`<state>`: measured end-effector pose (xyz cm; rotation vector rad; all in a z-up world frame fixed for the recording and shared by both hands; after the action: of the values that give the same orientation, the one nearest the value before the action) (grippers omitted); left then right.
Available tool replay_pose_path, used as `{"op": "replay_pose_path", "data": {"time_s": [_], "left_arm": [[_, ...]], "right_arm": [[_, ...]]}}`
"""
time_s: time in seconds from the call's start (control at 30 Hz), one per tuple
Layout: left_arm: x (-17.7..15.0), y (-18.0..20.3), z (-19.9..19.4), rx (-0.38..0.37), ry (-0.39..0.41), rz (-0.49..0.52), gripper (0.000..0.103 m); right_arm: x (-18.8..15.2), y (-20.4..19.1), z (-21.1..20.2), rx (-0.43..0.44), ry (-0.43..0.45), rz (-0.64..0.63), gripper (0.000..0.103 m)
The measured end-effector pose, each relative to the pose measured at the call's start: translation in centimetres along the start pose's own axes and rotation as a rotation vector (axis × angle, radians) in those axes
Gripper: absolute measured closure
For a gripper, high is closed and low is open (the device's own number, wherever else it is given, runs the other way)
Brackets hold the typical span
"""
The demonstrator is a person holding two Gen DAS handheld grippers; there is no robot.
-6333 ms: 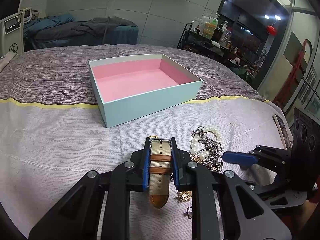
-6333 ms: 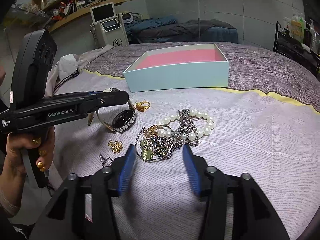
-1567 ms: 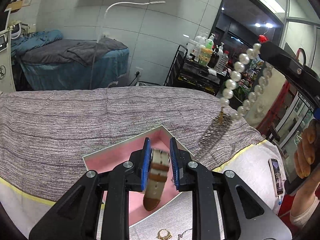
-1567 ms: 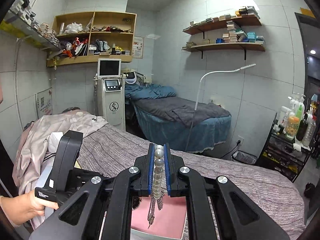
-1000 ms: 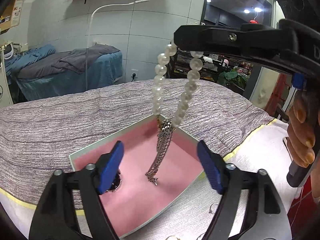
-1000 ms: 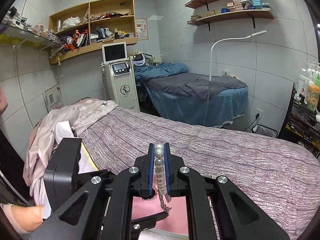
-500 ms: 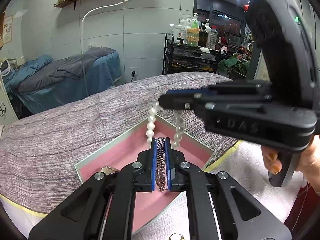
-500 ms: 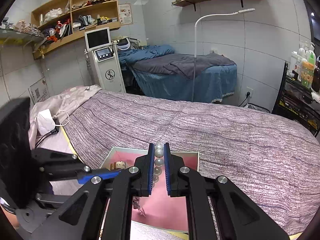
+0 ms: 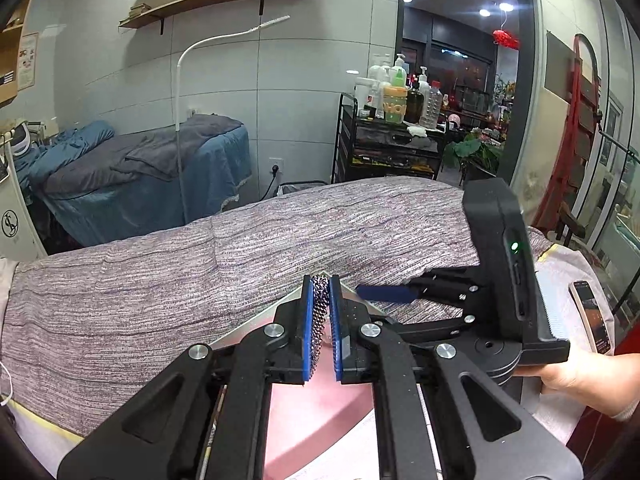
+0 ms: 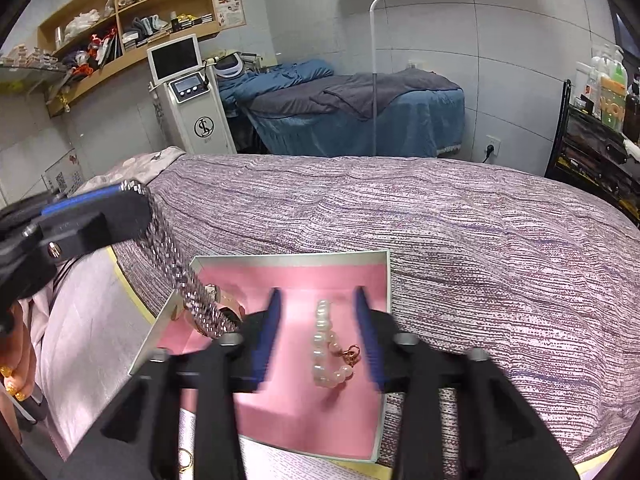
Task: Organize jewelry
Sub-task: 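Lower the pearls and chain into the box and open both tools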
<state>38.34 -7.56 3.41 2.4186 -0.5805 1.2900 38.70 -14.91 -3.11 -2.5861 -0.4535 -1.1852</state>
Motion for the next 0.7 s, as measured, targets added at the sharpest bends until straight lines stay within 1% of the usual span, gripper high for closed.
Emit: {"op": "replay_pose_path", "data": {"time_s": [0.03,0.07,0.13,0.2,0.27,0.3,0.33,0.37,0.4,0.43,0.5,0.53,0.57,0.63,0.7], "left_arm": [[-0.4,-0.1,0.3,-0.003,-0.011,-0.009,0.095],[-0.7,-0.3,0.4,-0.008,-0.016,-0.019,0.095],[-1.4,-0.7,0.7,-0.013,-0.024,-0.047,0.095],[-2.2,-1.2,1.0,-0.001,-0.036,-0.069,0.095],[-3.0,-1.6,1.3,0.011,-0.052,-0.077,0.095],[-3.5,-1.8,1.3,0.031,-0.061,-0.079,0.090],[-4.0,-2.2,1.3,0.059,-0.069,-0.084,0.068],[-4.2,-2.5,1.2,0.077,-0.065,-0.094,0.052],[-4.4,-2.7,0.8,0.081,-0.043,-0.112,0.026],[-4.5,-2.9,0.2,0.074,-0.012,-0.137,0.023],[-5.2,-3.0,-0.7,0.056,-0.004,-0.164,0.023],[-5.6,-2.9,-1.2,0.062,0.000,-0.167,0.021],[-5.8,-2.9,-1.7,0.078,0.010,-0.166,0.020],[-6.4,-2.7,-3.2,0.111,0.042,-0.151,0.011],[-7.1,-2.3,-4.7,0.131,0.073,-0.134,0.006]], "right_arm": [[0.1,0.2,-0.6,-0.002,0.034,0.013,0.027],[0.2,0.1,-0.9,-0.003,0.048,0.009,0.029],[0.1,0.1,-1.1,-0.036,0.045,-0.020,0.030],[-0.2,0.2,-1.5,-0.079,0.046,-0.048,0.030],[-0.7,0.4,-1.9,-0.095,0.047,-0.048,0.030],[-0.9,0.6,-2.0,-0.109,0.044,-0.044,0.030],[-1.2,0.7,-2.2,-0.127,0.043,-0.044,0.030],[-1.3,0.8,-2.5,-0.139,0.046,-0.044,0.029],[-1.5,1.0,-2.8,-0.148,0.049,-0.040,0.029],[-1.7,1.1,-3.0,-0.156,0.050,-0.033,0.029],[-2.0,1.0,-3.5,-0.159,0.050,-0.028,0.029],[-2.2,0.9,-3.9,-0.161,0.057,-0.029,0.028],[-2.3,0.7,-4.3,-0.171,0.062,-0.034,0.024],[-2.7,0.2,-5.1,-0.183,0.070,-0.055,0.021],[-3.3,-0.3,-6.0,-0.191,0.077,-0.074,0.018]]}}
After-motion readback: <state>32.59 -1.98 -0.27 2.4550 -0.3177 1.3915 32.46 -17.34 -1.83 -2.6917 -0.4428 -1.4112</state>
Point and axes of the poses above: each gripper's, at about its wrist camera, not at the fingertips, and z roughly the way its jaws point, y to its right, x to its top, the point moved 8 cm from there along z, roughly the way its jaws point, and after that the axes turned 3 degrees about -z, right-handed, at the moved point
